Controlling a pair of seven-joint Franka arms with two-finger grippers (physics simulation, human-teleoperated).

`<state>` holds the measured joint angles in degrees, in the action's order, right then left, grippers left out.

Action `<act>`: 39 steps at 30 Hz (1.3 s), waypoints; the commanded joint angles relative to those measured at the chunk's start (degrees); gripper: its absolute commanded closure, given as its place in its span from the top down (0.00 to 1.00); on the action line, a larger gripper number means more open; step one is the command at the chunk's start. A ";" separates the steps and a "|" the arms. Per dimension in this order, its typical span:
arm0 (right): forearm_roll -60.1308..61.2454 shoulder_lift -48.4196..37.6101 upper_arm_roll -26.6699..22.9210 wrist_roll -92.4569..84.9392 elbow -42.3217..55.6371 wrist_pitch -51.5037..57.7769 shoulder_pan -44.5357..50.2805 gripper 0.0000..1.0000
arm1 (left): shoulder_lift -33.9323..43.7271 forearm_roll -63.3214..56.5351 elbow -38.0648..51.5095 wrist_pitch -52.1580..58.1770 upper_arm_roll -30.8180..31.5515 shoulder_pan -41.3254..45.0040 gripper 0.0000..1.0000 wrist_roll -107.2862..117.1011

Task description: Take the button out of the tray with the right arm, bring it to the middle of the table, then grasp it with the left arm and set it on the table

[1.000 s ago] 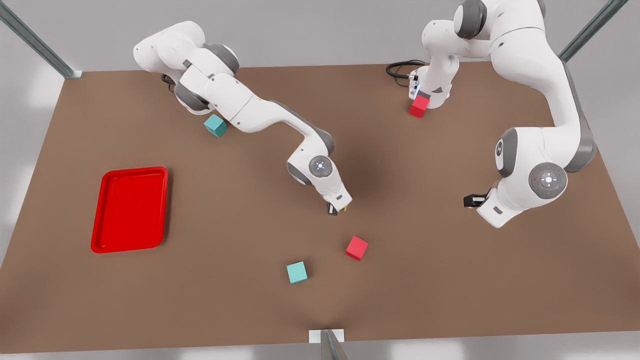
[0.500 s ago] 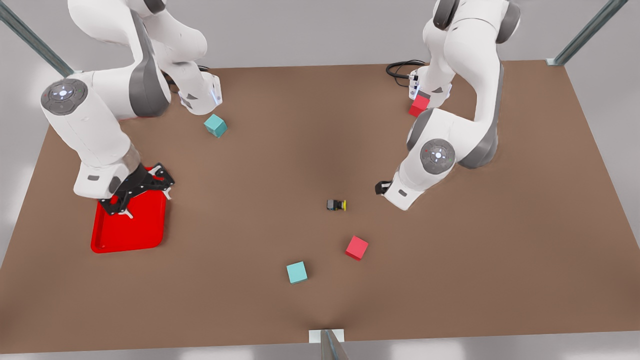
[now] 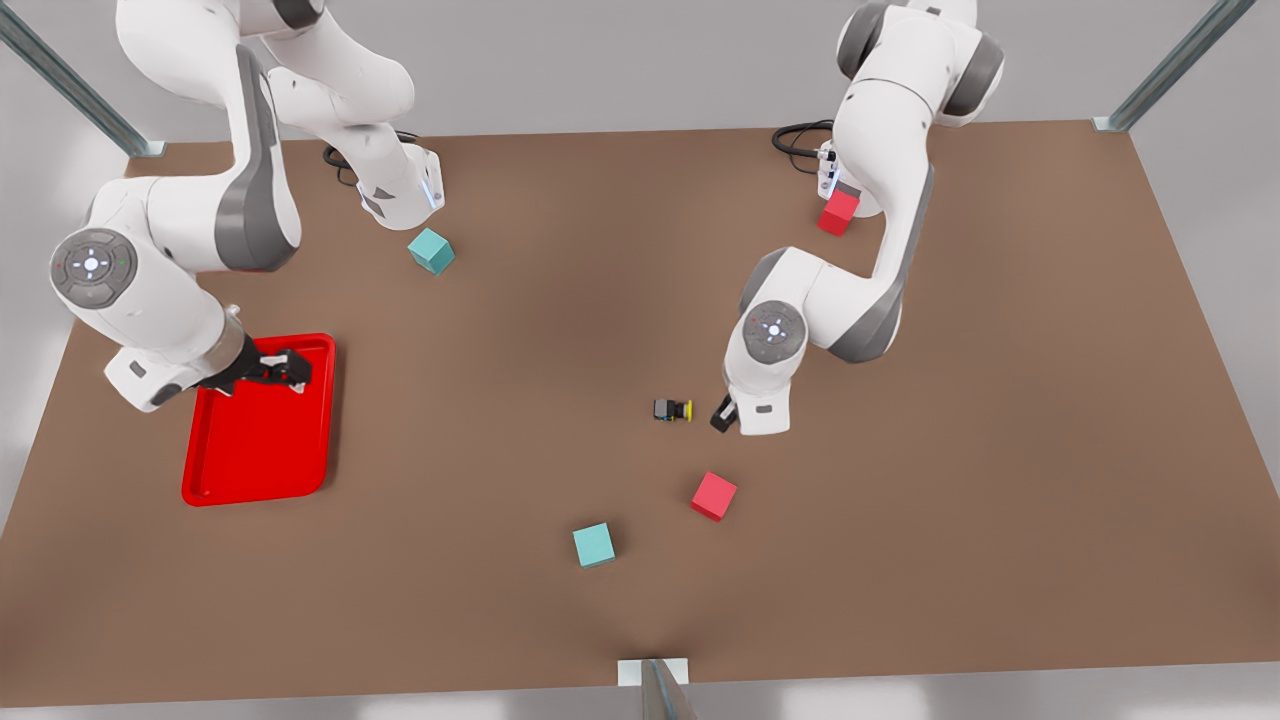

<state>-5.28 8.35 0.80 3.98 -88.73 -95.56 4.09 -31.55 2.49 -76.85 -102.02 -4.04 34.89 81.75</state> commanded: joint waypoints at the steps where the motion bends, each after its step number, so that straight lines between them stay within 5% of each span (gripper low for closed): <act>1: 0.01 0.35 0.08 25.11 0.05 -2.26 0.04 1.00 | 0.00 -0.03 0.03 -1.87 0.00 0.09 1.00 37.78; 20: 0.10 0.18 0.96 18.17 0.58 -1.73 0.13 1.00 | -4.40 0.67 -0.06 -4.59 0.00 8.09 1.00 45.60; 27: 0.10 0.18 1.22 18.17 0.58 -1.56 0.04 1.00 | -9.32 0.50 -7.44 -28.93 0.09 8.79 1.00 44.72; 39: -0.17 1.85 1.22 18.08 2.07 -2.17 0.13 1.00 | -9.76 -1.52 -17.72 -34.56 -0.18 11.34 1.00 37.16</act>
<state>-5.34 9.76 2.03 20.45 -87.26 -97.39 4.18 -41.38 1.38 -94.31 -133.35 -4.17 46.27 117.11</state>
